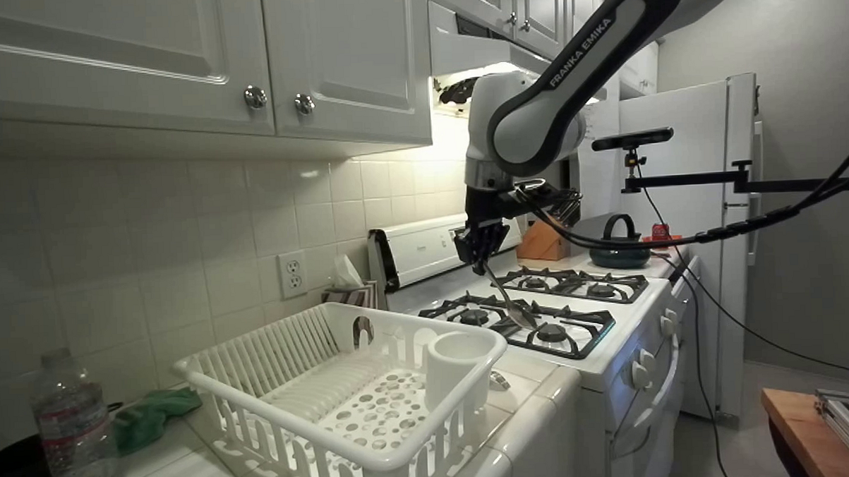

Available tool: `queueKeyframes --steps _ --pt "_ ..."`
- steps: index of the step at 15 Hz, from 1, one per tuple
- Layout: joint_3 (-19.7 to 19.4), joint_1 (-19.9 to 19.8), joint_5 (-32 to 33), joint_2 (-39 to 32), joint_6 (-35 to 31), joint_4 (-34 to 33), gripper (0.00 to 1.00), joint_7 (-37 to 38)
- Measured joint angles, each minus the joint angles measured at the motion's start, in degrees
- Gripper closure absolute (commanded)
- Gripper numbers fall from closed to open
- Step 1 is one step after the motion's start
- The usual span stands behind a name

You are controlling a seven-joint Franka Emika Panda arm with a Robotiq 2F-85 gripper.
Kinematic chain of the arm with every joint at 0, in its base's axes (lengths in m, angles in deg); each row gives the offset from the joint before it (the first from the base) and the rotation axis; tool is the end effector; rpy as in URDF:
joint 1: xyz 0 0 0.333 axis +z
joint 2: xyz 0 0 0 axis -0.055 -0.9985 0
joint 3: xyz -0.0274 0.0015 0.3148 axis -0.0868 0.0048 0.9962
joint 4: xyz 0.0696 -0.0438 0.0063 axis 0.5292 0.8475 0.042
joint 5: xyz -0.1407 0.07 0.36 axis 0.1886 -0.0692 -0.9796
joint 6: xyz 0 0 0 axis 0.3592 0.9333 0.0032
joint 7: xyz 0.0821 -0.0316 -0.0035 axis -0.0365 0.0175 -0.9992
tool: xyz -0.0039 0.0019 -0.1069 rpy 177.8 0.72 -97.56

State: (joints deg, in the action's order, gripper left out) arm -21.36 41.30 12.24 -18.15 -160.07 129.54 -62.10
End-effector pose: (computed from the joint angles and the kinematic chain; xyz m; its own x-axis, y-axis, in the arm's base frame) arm 0.5745 -0.1101 0.3625 0.8832 -0.3664 0.2927 -0.4141 -0.9023 0.1201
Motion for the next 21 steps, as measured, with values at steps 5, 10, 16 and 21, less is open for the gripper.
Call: queueKeyframes --steps 5,10,16,21 --pt "18.19 -18.98 3.58 -1.83 -0.71 -1.33 0.98 1.58" --pt "28.46 -29.43 6.77 -4.23 -3.59 -3.28 0.98 3.71" --pt "30.95 -32.13 8.43 -7.03 -7.54 -3.73 0.98 5.04" --pt "30.94 -32.5 8.47 -9.79 -10.17 -3.81 0.98 5.88"
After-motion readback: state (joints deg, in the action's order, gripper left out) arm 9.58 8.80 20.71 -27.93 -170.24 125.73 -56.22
